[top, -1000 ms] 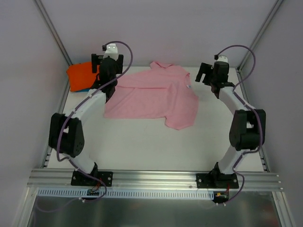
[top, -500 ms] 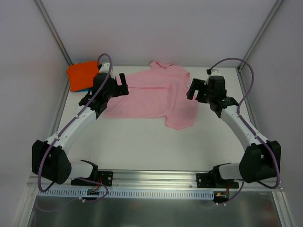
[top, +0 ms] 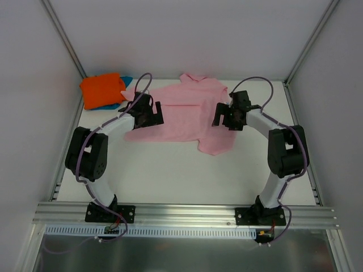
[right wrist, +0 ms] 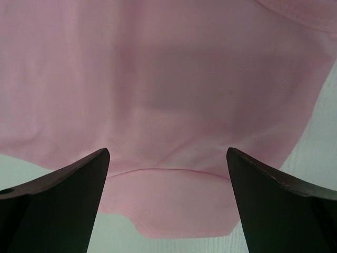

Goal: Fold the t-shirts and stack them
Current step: Flatten out the tshirt

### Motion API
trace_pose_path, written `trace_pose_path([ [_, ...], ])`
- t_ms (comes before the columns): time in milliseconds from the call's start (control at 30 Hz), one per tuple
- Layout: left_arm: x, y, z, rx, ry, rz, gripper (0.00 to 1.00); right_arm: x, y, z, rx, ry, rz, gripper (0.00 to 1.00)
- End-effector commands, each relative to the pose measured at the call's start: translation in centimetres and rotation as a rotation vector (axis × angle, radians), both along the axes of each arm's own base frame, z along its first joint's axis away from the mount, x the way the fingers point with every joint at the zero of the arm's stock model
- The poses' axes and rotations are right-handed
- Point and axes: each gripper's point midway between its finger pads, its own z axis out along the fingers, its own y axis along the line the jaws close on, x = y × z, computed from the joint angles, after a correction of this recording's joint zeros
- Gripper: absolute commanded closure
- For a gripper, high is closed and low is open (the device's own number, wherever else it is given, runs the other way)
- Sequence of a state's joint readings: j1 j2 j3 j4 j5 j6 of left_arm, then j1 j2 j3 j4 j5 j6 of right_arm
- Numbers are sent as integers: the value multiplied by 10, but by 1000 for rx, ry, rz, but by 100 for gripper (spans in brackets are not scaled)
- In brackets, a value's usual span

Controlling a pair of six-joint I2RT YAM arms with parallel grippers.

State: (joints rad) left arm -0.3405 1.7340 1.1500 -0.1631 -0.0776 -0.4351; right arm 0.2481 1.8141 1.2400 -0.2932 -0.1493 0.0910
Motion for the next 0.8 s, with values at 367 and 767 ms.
trace_pose_path([
  [367,-17,-11,-38,-68,139,22,1,-43,6,-47,72,161,-36,1],
  [767,-129,13,-42,-127,231,61,1,-163,-33,-41,9,192,-154,1],
])
